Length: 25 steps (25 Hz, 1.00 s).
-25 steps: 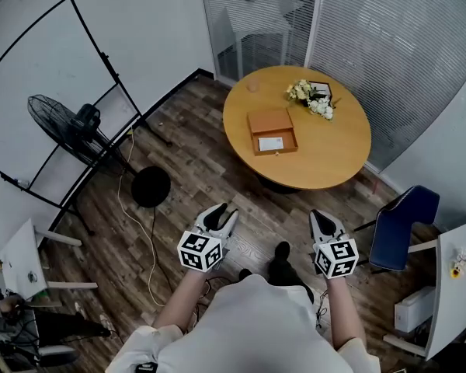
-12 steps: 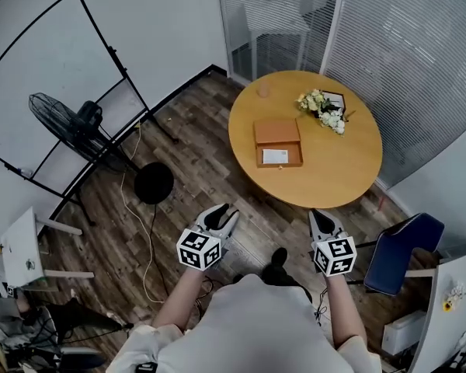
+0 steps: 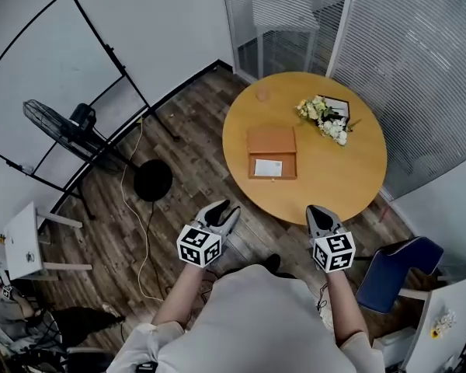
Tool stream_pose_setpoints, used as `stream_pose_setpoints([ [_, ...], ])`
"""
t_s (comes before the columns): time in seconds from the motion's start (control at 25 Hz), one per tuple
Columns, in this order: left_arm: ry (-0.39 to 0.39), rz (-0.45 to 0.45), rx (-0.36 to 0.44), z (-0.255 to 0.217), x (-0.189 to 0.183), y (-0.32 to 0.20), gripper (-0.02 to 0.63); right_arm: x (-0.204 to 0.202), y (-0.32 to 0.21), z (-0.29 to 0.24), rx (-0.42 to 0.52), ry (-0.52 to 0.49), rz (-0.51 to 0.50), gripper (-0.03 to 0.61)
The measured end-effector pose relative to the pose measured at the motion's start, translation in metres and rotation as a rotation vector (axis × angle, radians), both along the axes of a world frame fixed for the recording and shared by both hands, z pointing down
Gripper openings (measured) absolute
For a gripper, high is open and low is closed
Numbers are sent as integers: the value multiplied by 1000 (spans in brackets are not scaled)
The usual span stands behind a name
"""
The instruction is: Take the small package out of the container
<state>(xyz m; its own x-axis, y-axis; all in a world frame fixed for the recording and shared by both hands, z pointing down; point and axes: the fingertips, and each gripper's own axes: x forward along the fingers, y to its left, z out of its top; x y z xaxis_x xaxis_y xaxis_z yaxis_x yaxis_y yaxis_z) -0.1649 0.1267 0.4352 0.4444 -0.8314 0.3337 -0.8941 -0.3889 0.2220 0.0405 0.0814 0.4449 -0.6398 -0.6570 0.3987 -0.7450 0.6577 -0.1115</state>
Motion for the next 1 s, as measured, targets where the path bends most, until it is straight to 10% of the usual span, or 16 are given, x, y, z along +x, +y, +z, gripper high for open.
stream_pose_setpoints([
  [1.0,9,87,-92,50,-41,-189,147,-56,-170,47,-89,58,24,3],
])
